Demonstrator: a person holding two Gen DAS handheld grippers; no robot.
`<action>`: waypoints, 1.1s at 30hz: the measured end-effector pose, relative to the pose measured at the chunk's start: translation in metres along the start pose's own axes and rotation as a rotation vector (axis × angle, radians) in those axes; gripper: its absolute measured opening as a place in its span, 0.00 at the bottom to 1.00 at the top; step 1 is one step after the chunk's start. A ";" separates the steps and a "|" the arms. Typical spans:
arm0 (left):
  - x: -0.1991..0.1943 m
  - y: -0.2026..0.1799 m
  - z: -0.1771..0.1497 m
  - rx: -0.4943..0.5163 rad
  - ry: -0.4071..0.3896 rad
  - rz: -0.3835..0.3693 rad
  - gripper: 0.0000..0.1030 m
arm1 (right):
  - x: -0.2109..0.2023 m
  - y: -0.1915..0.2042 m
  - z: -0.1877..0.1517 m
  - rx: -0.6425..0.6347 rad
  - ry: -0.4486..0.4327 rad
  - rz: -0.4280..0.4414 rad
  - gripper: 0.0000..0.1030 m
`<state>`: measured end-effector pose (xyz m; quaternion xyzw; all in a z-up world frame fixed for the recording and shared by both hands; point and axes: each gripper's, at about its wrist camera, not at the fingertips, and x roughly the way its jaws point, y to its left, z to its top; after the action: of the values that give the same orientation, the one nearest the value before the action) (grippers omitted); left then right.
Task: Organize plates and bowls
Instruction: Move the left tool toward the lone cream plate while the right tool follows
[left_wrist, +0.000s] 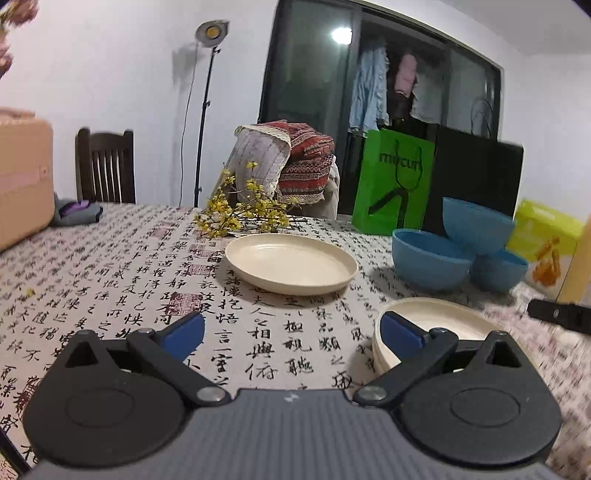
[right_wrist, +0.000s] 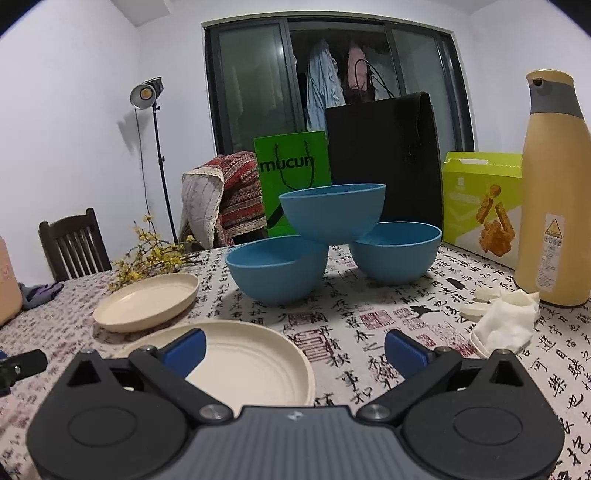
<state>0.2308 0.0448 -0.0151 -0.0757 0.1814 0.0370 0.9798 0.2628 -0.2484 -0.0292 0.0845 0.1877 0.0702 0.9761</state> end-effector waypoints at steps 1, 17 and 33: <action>-0.001 0.003 0.004 -0.009 -0.003 0.002 1.00 | 0.000 0.001 0.003 0.009 0.005 0.011 1.00; 0.000 0.037 0.072 -0.025 -0.040 0.012 1.00 | 0.021 0.038 0.057 -0.031 0.004 0.065 1.00; 0.027 0.043 0.129 -0.102 -0.094 -0.012 1.00 | 0.056 0.075 0.107 -0.023 0.028 0.145 1.00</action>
<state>0.2971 0.1093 0.0882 -0.1246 0.1328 0.0441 0.9823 0.3472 -0.1809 0.0626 0.0855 0.1938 0.1439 0.9666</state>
